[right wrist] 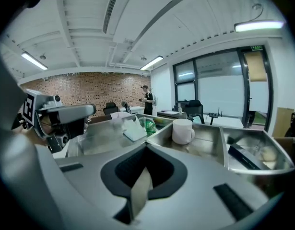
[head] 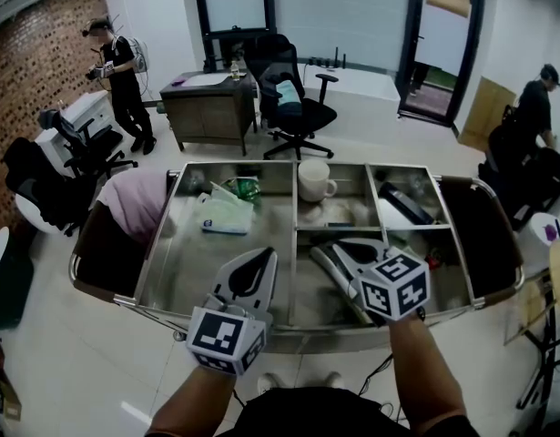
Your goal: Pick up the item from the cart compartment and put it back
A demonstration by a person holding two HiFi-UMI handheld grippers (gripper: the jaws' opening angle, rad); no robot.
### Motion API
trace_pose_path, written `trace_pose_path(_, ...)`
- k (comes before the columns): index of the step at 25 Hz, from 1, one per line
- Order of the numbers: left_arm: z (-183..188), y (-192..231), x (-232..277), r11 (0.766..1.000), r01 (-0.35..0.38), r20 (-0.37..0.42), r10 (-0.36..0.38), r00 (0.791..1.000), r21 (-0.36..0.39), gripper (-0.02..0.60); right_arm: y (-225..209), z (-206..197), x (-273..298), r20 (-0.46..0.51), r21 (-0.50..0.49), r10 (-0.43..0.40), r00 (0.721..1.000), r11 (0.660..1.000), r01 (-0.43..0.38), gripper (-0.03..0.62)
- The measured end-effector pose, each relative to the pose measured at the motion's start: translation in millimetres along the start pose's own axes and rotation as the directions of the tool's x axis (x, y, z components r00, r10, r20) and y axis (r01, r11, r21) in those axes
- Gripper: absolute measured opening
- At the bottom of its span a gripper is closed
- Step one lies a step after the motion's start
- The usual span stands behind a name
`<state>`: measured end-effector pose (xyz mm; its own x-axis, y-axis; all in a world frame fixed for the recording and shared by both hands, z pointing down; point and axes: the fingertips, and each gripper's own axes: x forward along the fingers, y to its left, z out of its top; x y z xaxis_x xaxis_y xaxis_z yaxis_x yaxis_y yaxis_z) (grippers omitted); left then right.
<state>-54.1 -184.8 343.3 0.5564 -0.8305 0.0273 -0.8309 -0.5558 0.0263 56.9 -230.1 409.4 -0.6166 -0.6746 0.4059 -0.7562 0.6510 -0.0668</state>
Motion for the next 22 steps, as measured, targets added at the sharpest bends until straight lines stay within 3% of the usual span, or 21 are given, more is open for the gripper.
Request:
trace_pose_path(8,2.9,-2.1,0.9,1.000,0.006,0.003,-0.006,1.000,0.011,0.000,2.7,7.4,-8.3,0.025,-0.010,-0.007,1.000,1.000,0.007,0.015)
trace_pose_path(13,4.0,-3.8,-0.6,1.000,0.008,-0.006,-0.007,1.000,0.013,0.000,12.1,32.2,-36.5,0.159,0.001,-0.010,0.987,1.000,0.010,0.015)
trace_pose_path(22,8.6,-6.8,-3.4,1.000,0.010,0.011,-0.010,1.000,0.019,0.000,5.6,49.7,-104.2,0.357,0.096,-0.077,0.931,0.994,0.046,0.015)
